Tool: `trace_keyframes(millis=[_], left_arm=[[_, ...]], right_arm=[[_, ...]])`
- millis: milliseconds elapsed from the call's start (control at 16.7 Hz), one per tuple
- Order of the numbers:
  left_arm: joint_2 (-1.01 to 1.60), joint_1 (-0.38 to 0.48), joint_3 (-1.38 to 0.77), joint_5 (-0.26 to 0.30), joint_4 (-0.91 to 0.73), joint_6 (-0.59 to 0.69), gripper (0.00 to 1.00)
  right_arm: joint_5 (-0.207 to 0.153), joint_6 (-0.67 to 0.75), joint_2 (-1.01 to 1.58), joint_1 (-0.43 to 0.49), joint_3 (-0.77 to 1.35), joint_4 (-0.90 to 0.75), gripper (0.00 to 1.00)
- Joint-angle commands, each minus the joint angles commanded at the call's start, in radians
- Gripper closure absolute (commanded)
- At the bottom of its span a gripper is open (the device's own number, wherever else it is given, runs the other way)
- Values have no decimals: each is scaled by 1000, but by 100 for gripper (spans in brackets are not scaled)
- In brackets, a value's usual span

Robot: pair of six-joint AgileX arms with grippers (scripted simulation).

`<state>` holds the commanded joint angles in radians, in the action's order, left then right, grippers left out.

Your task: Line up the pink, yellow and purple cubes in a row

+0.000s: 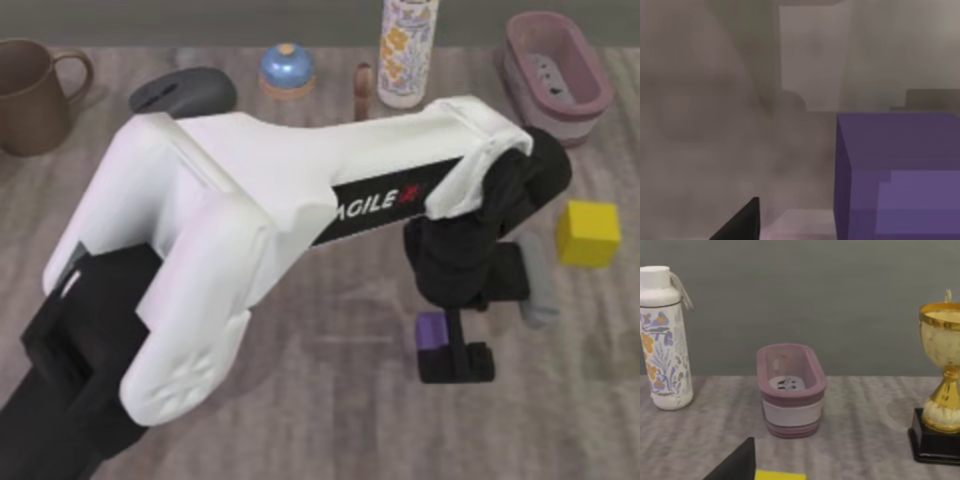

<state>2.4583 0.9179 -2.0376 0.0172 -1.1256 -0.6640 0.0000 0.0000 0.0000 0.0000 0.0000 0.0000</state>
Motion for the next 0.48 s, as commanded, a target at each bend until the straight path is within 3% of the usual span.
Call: trace_keyframes(millis=[480], left_arm=[[-36,-21,-193,0,-230,2,0]], right_arm=[[0,0,0,0,0,0,0]])
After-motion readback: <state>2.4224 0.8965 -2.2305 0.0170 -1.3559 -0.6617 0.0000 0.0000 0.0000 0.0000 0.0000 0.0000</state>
